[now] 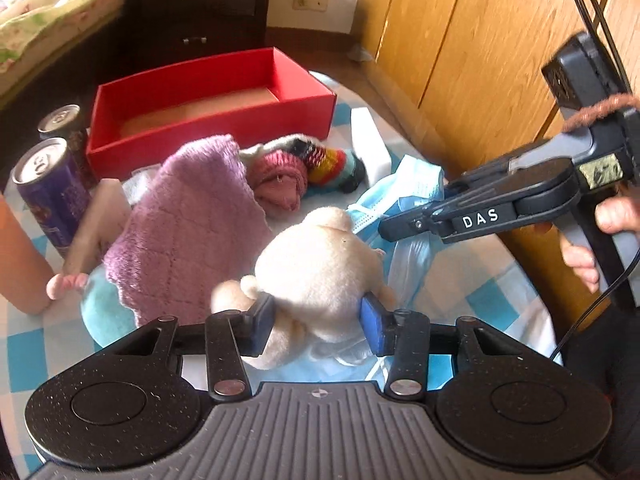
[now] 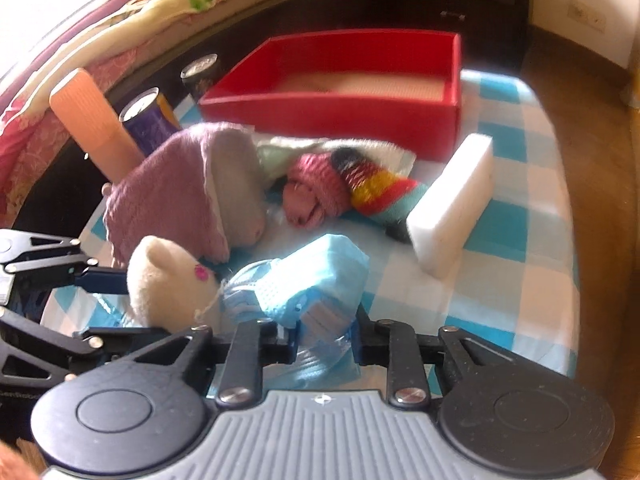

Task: Organize soft objects
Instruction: 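Grasp the cream teddy bear with the left tool while the right tool grasps the blue face mask, then carry the teddy bear in the left tool while the right tool carries the mask toward the red box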

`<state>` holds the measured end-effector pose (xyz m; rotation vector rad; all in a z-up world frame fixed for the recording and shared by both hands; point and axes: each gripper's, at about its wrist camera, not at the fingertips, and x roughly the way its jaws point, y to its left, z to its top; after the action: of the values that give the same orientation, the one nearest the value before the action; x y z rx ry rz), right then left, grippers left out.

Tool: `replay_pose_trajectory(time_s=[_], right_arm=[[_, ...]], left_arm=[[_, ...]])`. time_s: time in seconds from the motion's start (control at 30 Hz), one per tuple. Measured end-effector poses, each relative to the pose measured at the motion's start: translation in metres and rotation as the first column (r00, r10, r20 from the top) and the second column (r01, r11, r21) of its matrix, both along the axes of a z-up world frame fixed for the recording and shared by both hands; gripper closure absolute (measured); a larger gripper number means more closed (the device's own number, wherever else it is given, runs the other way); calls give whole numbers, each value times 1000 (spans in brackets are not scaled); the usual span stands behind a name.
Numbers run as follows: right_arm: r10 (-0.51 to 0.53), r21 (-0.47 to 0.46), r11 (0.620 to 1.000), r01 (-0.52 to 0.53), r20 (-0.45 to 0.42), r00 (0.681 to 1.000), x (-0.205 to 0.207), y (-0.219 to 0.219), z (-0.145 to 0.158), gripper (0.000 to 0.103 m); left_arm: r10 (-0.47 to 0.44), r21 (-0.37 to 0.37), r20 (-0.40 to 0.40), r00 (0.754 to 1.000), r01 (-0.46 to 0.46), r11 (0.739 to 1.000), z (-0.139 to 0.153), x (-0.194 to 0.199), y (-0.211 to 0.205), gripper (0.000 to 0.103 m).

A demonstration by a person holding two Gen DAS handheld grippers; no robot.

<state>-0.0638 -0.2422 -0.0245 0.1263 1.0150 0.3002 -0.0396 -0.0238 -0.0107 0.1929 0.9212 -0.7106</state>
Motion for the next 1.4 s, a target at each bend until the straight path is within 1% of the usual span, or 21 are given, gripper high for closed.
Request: replay_pose_trajectory(time_s=[0.07,0.27,0.43,0.53,0.6,0.9,1.1,1.4], right_arm=[[-10,-2,1000,10,8,1000,-2,-1,2,103],[-33,1,999,33,38,999,-2,-2,8,103],[-68,2,998,68,72,995,-4,-8,17,103],[-102,15,995,101,87,991,-5,-16,22,103],[-118,19,993,116,94,989,-5,-19,24,103],[-120,45,992,115,133,984,-8,-17,36,103],[-126,64,991,117,178,976,-9,-13,49,103],[-150,74,988,136,220,964,-4,-13,60,103]], left_arm=[[12,-6,6,1000,-12,1000,3,0,2,57],[51,-29,27,998,-50,998,11,2,7,57],[81,-97,27,996,-78,992,22,5,17,56],[105,-110,47,993,-99,989,29,6,20,56],[118,-130,44,992,-111,985,32,7,22,56],[131,-171,72,989,-117,978,44,10,21,54],[146,-178,101,984,-126,976,51,14,15,54],[167,-179,154,974,-138,974,58,21,11,54]])
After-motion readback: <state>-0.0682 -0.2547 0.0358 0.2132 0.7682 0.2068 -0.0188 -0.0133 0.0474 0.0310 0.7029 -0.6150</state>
